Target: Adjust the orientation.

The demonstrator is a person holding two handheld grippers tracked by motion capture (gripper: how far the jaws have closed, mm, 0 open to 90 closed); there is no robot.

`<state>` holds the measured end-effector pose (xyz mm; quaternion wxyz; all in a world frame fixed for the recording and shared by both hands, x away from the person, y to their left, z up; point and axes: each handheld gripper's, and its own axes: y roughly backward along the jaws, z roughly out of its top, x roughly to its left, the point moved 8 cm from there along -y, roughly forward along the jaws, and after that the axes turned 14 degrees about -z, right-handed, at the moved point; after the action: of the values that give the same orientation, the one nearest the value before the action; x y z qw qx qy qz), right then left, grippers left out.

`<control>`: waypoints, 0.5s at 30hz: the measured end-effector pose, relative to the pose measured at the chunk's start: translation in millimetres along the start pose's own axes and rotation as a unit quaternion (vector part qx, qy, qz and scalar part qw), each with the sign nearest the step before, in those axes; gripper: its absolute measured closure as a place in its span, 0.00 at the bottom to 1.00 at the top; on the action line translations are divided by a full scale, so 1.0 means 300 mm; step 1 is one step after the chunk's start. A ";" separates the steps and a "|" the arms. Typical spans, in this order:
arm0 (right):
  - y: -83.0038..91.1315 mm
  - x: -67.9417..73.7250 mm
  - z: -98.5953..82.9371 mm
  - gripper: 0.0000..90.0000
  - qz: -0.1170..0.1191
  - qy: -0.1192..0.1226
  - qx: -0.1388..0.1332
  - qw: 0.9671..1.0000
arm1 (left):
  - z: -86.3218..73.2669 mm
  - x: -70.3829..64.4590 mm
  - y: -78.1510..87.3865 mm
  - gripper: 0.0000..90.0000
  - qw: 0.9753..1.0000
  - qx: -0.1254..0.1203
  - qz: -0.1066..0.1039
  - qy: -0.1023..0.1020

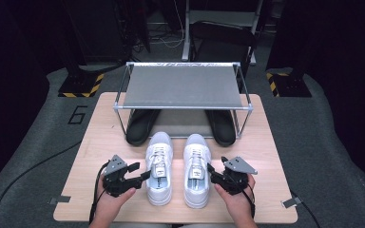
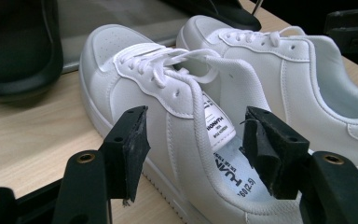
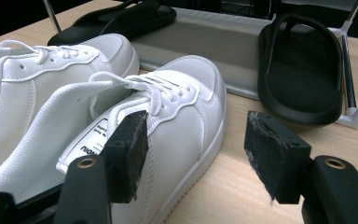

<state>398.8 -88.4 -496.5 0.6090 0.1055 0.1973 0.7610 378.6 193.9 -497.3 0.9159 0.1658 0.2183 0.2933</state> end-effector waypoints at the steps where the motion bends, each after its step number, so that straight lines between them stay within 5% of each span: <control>1: 0.001 -0.001 -0.003 0.44 0.000 0.002 0.002 1.000 | -0.003 0.003 -0.006 0.45 1.000 0.005 0.005 -0.004; 9: -0.001 -0.005 -0.027 0.47 -0.002 0.010 0.001 1.000 | -0.016 0.030 -0.056 0.54 0.999 0.027 0.031 0.002; 15: -0.004 -0.012 -0.050 0.47 -0.006 0.007 0.005 1.000 | -0.024 0.035 -0.080 0.60 0.999 0.031 0.031 0.011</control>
<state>394.6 -94.2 -510.1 0.6113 0.1022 0.2060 0.7573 393.8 183.2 -516.9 0.8984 0.1979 0.2321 0.3160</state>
